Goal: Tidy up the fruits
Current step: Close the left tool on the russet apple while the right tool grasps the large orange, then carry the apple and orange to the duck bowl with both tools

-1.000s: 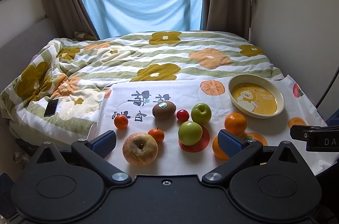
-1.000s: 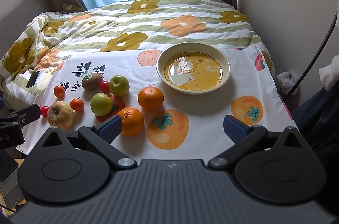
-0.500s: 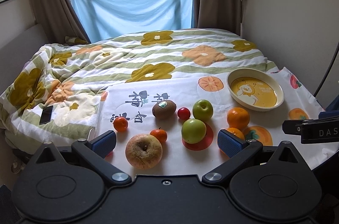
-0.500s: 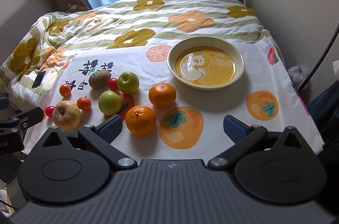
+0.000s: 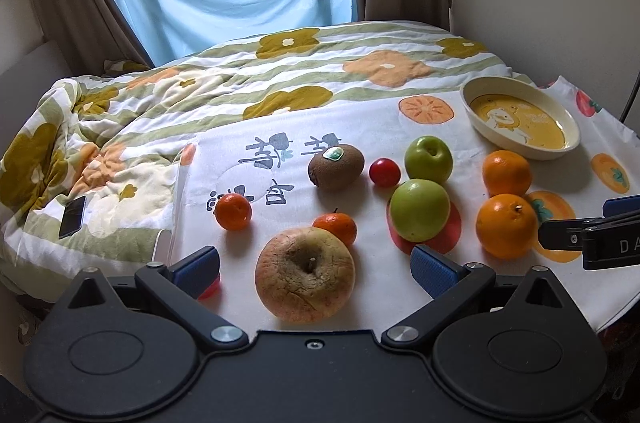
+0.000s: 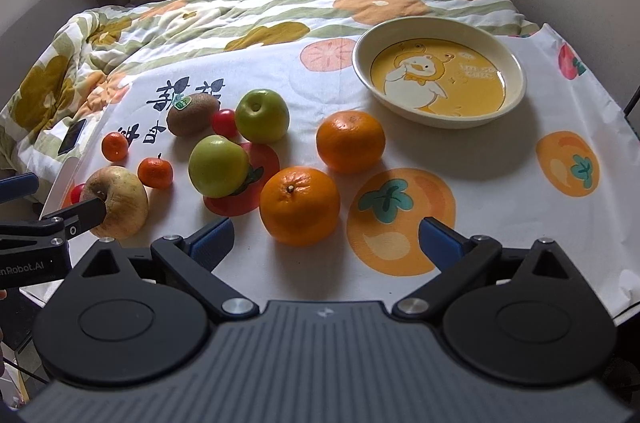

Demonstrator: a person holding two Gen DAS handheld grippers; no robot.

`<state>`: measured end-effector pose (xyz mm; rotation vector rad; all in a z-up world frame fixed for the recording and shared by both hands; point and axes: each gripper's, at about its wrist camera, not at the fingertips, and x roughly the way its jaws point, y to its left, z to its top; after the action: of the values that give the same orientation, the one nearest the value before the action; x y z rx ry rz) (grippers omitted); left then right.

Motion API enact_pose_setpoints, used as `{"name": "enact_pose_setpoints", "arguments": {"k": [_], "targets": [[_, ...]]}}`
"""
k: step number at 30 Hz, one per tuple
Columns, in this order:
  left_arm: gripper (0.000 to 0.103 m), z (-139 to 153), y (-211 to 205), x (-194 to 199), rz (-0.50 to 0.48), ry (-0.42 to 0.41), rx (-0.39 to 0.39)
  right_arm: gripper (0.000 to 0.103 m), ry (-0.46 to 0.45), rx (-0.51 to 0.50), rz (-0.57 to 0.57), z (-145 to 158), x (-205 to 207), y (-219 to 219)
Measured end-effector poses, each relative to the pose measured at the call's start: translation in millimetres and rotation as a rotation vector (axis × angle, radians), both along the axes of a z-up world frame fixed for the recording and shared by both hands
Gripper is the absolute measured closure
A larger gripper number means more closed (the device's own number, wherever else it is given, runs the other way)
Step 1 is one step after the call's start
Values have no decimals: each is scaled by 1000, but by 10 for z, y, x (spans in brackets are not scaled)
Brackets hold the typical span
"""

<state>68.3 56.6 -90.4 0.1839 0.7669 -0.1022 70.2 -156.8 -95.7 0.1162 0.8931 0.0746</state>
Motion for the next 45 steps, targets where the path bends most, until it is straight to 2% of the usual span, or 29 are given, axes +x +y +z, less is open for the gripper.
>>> {"name": "enact_pose_setpoints", "arguments": {"k": [8,14,19,21,26,30,37,45], "targets": [[2,-389,23,181,-15,41,20,0,22,-6,8,-322,235,163],[8,-520,2,280,-33,60,27,0,28,-4,-4,-431,312,187],[23,-578,-12,314,-30,61,57,3,25,-16,-8,-472,358,223],[25,-595,10,327,-33,64,68,5,26,-13,-11,-483,378,228],[25,-590,19,339,-44,64,70,12,25,-30,-8,-503,438,259],[25,-579,32,328,-39,74,61,26,23,-40,7,-498,469,282],[25,-523,41,256,-39,83,59,27,13,-51,9,-466,446,307],[25,-275,-47,152,-42,65,56,27,-14,-29,4,-246,347,187]]}}
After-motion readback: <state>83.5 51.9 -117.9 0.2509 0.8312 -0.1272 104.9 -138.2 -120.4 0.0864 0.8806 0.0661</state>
